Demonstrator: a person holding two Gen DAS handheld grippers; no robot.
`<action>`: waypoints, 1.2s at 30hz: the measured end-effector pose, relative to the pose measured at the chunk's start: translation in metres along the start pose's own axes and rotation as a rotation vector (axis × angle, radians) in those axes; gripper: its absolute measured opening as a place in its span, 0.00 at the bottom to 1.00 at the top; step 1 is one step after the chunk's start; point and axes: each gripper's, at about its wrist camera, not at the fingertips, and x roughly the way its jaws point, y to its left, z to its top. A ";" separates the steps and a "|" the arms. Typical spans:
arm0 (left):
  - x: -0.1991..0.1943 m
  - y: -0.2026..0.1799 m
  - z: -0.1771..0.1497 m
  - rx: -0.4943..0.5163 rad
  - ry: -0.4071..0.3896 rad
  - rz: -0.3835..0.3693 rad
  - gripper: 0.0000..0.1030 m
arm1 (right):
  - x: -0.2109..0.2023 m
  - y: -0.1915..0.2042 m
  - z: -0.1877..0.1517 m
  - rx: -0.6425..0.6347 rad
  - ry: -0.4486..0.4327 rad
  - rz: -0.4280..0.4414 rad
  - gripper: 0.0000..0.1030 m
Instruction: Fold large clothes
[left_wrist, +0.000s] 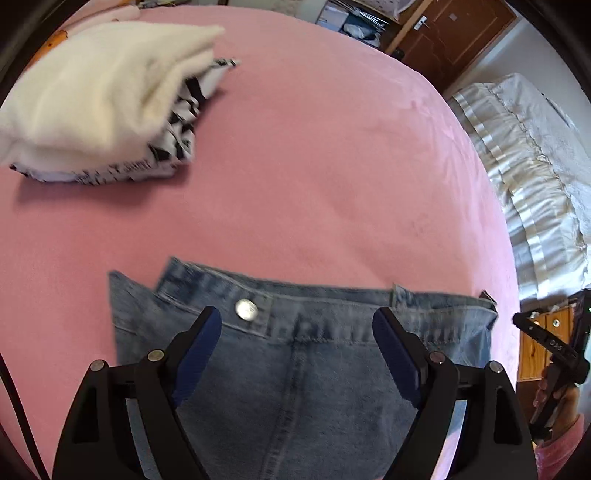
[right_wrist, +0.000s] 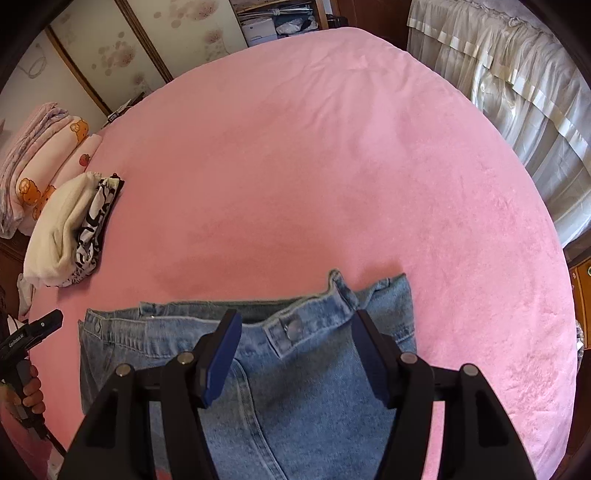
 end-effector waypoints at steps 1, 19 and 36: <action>0.002 -0.004 -0.004 -0.002 0.003 -0.022 0.80 | 0.001 -0.006 -0.006 -0.001 0.015 -0.011 0.60; 0.018 -0.063 -0.058 -0.013 0.017 0.013 0.80 | 0.065 -0.055 -0.011 -0.233 0.151 0.179 0.25; 0.021 -0.100 -0.076 -0.034 0.018 0.064 0.80 | 0.099 -0.070 0.005 -0.163 0.242 0.310 0.04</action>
